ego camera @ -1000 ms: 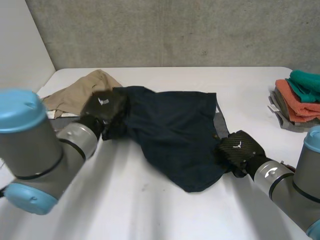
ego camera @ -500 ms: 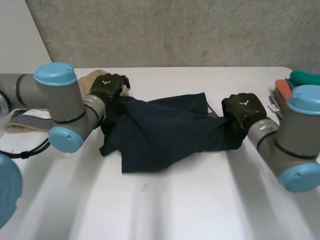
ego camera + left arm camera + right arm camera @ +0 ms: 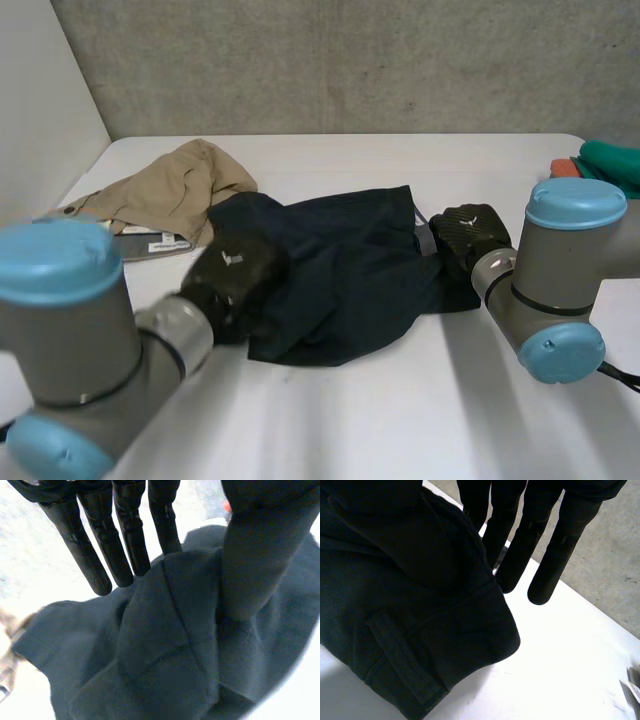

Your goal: Fold the laundry.

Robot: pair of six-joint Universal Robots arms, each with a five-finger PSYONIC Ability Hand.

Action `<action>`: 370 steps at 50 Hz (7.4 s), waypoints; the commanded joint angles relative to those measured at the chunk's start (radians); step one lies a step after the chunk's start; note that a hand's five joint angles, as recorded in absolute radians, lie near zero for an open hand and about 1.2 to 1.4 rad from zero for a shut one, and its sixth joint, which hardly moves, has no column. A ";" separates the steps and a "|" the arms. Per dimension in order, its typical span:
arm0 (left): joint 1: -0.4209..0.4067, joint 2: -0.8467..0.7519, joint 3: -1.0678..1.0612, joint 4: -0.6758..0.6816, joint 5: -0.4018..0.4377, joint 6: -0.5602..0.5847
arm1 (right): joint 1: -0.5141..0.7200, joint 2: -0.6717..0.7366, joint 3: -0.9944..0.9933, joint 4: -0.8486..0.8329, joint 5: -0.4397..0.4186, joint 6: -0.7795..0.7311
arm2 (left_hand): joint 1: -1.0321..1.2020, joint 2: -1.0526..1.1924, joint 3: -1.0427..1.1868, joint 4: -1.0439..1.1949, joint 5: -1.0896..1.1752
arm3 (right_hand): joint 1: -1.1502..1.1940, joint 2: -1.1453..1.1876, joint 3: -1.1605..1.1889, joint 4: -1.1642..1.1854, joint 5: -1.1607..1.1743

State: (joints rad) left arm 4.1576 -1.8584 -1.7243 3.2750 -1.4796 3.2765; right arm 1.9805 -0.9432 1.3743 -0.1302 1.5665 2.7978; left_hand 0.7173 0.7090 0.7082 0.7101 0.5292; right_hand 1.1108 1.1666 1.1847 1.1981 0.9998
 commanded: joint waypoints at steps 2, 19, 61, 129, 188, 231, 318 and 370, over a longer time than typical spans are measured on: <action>-0.030 -0.010 -0.112 0.126 -0.021 0.000 | 0.000 0.003 0.006 0.000 0.001 0.000 | 0.133 0.142 0.142 0.141 0.147 | 0.285 0.230 0.212 0.198 0.222; 0.133 -0.171 0.115 0.347 -0.037 0.331 | 0.012 -0.017 0.026 0.004 0.001 0.002 | 0.144 0.152 0.153 0.151 0.158 | 0.285 0.230 0.212 0.198 0.222; -0.008 -0.099 -0.115 0.075 -0.031 0.143 | 0.051 -0.045 0.043 0.006 0.009 -0.003 | -0.093 -0.084 -0.084 -0.086 -0.079 | 0.285 0.230 0.212 0.198 0.222; 0.160 -0.240 0.940 0.592 0.091 -0.020 | 0.047 -0.183 -0.434 -0.473 0.041 -0.247 | 0.679 0.687 0.688 0.686 0.692 | 0.285 0.230 0.212 0.198 0.222; 0.046 0.059 0.135 -0.531 0.162 0.555 | -0.042 -0.394 0.353 0.489 -0.108 -0.526 | 0.679 0.687 0.688 0.686 0.692 | 0.285 0.230 0.212 0.198 0.222; 0.087 -0.545 0.591 -0.152 0.162 0.462 | -0.023 -0.443 0.512 0.262 -0.092 -0.489 | 0.679 0.687 0.688 0.686 0.692 | 0.285 0.230 0.212 0.198 0.222; -0.068 0.104 0.034 -0.198 -0.106 0.462 | -0.045 -0.491 0.376 0.362 -0.109 -0.454 | 0.679 0.687 0.688 0.686 0.692 | 0.285 0.230 0.212 0.198 0.222; -0.063 -0.125 0.252 0.307 -0.079 0.305 | -0.181 -0.198 0.333 0.032 -0.111 -0.032 | -0.543 -0.534 -0.534 -0.536 -0.529 | -0.650 -0.706 -0.724 -0.738 -0.714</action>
State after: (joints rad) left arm 4.1135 -1.9739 -1.4602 3.5805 -1.5584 3.5951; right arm 1.8141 -1.2131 1.6531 0.0515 1.4674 2.7636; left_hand 0.2033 0.2108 0.2144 0.2047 0.0498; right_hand 0.3337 0.3269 0.3392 0.3373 0.1742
